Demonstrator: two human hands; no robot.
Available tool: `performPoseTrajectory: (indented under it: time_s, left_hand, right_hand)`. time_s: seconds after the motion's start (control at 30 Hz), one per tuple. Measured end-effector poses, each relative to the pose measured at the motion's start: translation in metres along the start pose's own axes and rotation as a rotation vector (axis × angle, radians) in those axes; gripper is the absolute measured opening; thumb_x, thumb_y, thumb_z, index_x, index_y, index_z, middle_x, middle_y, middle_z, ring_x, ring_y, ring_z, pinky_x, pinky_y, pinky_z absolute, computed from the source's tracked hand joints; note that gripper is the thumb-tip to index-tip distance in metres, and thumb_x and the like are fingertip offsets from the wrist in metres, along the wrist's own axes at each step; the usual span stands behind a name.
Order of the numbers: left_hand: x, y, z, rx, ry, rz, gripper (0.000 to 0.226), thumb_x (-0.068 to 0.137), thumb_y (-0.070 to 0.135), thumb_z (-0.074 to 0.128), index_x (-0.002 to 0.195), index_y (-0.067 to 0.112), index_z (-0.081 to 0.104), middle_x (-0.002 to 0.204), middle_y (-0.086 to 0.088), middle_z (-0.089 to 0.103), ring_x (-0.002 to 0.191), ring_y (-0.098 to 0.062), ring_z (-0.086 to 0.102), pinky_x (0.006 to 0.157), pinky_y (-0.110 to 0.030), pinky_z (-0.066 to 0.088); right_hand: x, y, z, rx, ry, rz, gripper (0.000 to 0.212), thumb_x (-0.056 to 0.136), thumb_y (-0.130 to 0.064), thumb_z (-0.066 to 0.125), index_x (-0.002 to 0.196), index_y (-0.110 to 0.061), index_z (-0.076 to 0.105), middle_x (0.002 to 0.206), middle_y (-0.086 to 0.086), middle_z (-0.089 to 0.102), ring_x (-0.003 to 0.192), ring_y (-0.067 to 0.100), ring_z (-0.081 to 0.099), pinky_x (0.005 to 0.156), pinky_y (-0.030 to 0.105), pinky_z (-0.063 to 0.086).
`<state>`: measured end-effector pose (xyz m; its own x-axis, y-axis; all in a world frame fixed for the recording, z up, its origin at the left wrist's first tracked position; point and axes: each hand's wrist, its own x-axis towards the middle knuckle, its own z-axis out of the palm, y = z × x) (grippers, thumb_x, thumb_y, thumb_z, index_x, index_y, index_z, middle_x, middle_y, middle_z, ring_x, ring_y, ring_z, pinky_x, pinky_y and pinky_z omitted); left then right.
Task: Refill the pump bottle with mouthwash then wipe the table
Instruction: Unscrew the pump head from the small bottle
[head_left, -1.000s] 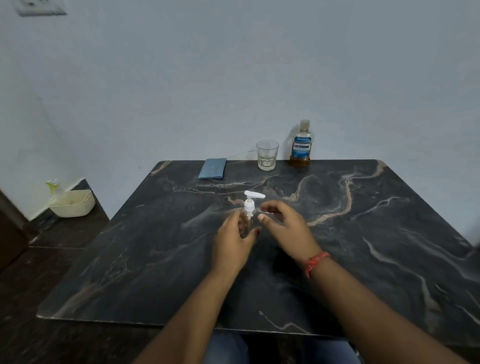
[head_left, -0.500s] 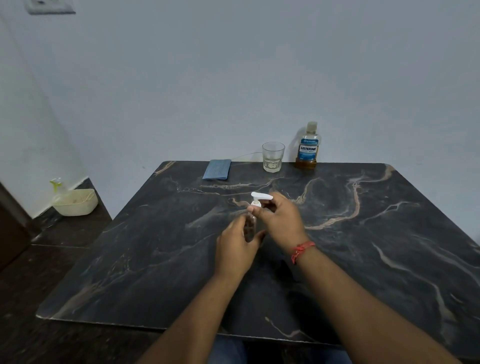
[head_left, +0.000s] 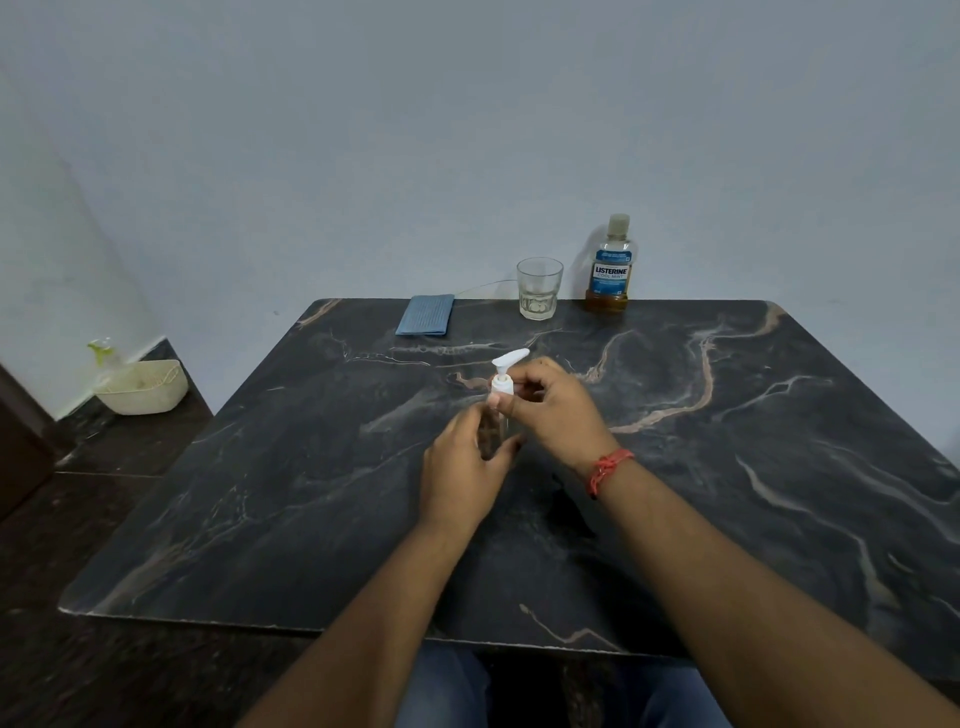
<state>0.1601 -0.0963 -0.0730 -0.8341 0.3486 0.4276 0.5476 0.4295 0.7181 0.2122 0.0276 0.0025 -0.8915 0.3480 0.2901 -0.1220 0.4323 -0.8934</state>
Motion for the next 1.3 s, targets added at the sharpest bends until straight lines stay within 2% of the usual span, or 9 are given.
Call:
performPoseTrajectory:
  time_s: [0.2,0.4,0.53,0.63,0.73,0.87,0.97,1.1,1.3]
  left_hand:
    - [0.001,0.0,0.0,-0.008,-0.002,-0.003,0.034,0.081,0.044,0.08,0.106,0.028,0.063,0.097,0.014,0.067,0.083,-0.004,0.064,0.067,-0.028,0.052]
    - [0.001,0.002,-0.003,-0.017,-0.007,-0.011,0.035,0.08,0.045,0.079,0.107,0.032,0.062,0.095,0.016,0.066,0.082,0.001,0.064,0.07,-0.026,0.055]
    - [0.002,0.002,-0.002,-0.033,-0.026,-0.025,0.036,0.08,0.045,0.08,0.108,0.032,0.062,0.097,0.016,0.067,0.085,0.001,0.065,0.073,-0.031,0.058]
    - [0.002,0.002,-0.002,-0.047,-0.035,-0.032,0.037,0.08,0.043,0.081,0.11,0.03,0.063,0.1,0.015,0.067,0.088,-0.003,0.066,0.076,-0.036,0.059]
    - [0.002,0.003,-0.002,-0.037,-0.025,-0.034,0.037,0.08,0.042,0.081,0.11,0.028,0.063,0.1,0.013,0.067,0.088,-0.005,0.066,0.077,-0.038,0.058]
    - [0.002,0.004,-0.002,-0.043,-0.03,-0.05,0.039,0.081,0.041,0.081,0.112,0.025,0.064,0.102,0.011,0.068,0.09,-0.006,0.066,0.078,-0.039,0.058]
    - [0.002,0.005,-0.002,-0.035,-0.034,-0.051,0.035,0.081,0.04,0.081,0.108,0.025,0.063,0.101,0.011,0.067,0.089,-0.007,0.065,0.076,-0.04,0.058]
    - [0.001,0.005,-0.002,-0.035,-0.042,-0.045,0.037,0.082,0.041,0.079,0.112,0.028,0.062,0.102,0.013,0.066,0.09,-0.004,0.065,0.077,-0.039,0.059]
    - [0.001,0.006,-0.003,-0.064,-0.032,-0.051,0.038,0.082,0.037,0.08,0.115,0.03,0.062,0.103,0.014,0.067,0.09,-0.002,0.066,0.078,-0.037,0.06]
  right_hand:
    - [-0.001,-0.001,0.0,0.158,0.002,0.026,0.036,0.083,-0.007,0.07,0.113,-0.025,0.063,0.094,-0.004,0.068,0.092,0.006,0.064,0.088,0.016,0.047]
    - [-0.003,0.001,-0.005,0.224,-0.049,0.045,0.039,0.083,-0.009,0.071,0.116,-0.022,0.056,0.105,-0.005,0.068,0.109,0.011,0.062,0.106,0.032,0.043]
    - [-0.001,-0.004,0.0,0.07,-0.007,0.028,0.021,0.082,-0.016,0.075,0.097,-0.02,0.061,0.103,0.004,0.064,0.099,0.017,0.063,0.097,0.036,0.05]
    - [0.0,-0.007,-0.001,0.069,0.018,0.005,0.022,0.084,-0.009,0.07,0.091,-0.03,0.065,0.103,-0.002,0.058,0.092,-0.001,0.058,0.092,0.024,0.049]
    - [-0.002,-0.007,-0.001,0.113,-0.035,0.01,0.03,0.084,-0.006,0.068,0.103,-0.028,0.068,0.109,0.004,0.054,0.1,0.002,0.057,0.092,0.019,0.046]
    - [-0.003,-0.005,0.004,0.124,0.02,0.027,0.037,0.08,-0.012,0.076,0.113,-0.018,0.06,0.107,0.006,0.057,0.103,0.019,0.06,0.096,0.035,0.05]
    - [-0.003,-0.002,0.005,0.113,0.053,0.009,0.038,0.08,-0.01,0.075,0.111,-0.02,0.056,0.098,-0.005,0.061,0.097,0.013,0.061,0.095,0.039,0.051]
    - [-0.003,0.003,0.005,0.244,0.012,0.058,0.046,0.079,-0.009,0.066,0.118,-0.03,0.053,0.118,-0.006,0.064,0.112,0.01,0.061,0.098,0.038,0.052]
    - [-0.002,0.011,0.011,0.084,0.034,0.035,0.038,0.078,-0.033,0.074,0.112,-0.039,0.06,0.114,-0.011,0.063,0.108,0.003,0.06,0.098,0.035,0.05]
